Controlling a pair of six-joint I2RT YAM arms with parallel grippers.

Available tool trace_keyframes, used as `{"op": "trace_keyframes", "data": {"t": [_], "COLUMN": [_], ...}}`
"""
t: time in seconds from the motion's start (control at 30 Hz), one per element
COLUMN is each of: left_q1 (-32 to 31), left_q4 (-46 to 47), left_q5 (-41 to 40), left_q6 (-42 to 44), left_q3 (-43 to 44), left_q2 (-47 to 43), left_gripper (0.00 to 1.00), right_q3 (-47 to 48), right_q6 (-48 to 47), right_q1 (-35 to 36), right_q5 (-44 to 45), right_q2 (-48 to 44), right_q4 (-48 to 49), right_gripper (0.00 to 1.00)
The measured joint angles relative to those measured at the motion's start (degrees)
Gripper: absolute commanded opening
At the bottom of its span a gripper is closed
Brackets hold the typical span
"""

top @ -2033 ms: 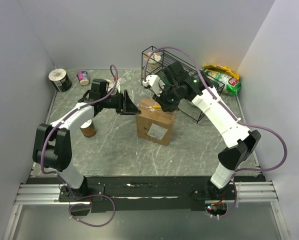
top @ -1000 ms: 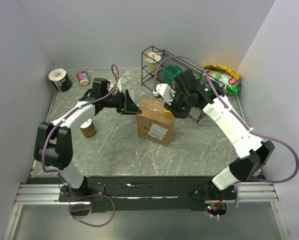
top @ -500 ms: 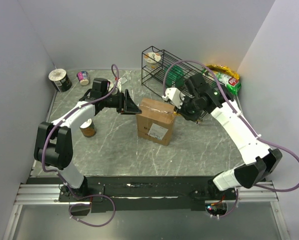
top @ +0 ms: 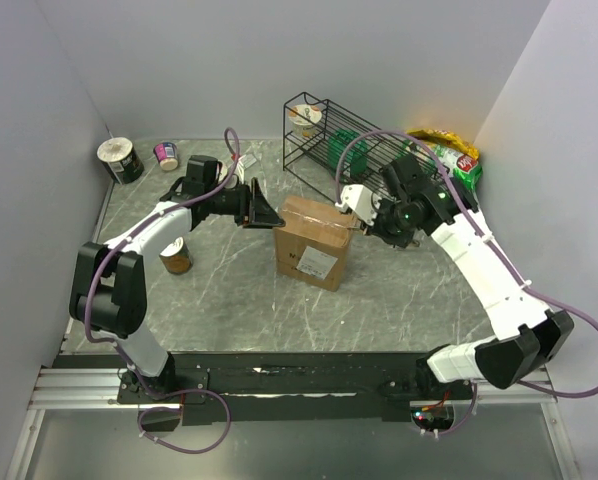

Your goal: Unpack the express box

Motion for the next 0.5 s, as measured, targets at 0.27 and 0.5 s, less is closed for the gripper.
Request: {"op": "trace_keyframes", "data": {"t": [0.27, 0.5], "left_q1": [-0.1, -0.1], "left_q4": [-0.2, -2.4], "left_q5": [0.0, 0.0], "left_q6": [0.0, 0.8], "left_q3": [0.3, 2.1], "left_q2": [0.3, 0.8], "left_gripper": [0.64, 0.70], "right_q3": [-2.3, 0.9], "right_q6": [-4.6, -6.4], "right_q1": [-5.7, -8.5], "right_q5": [6.8, 4.9], "right_q2": [-3.7, -4.4], "right_q4": [-2.8, -4.7], "right_gripper": [0.00, 0.00]}}
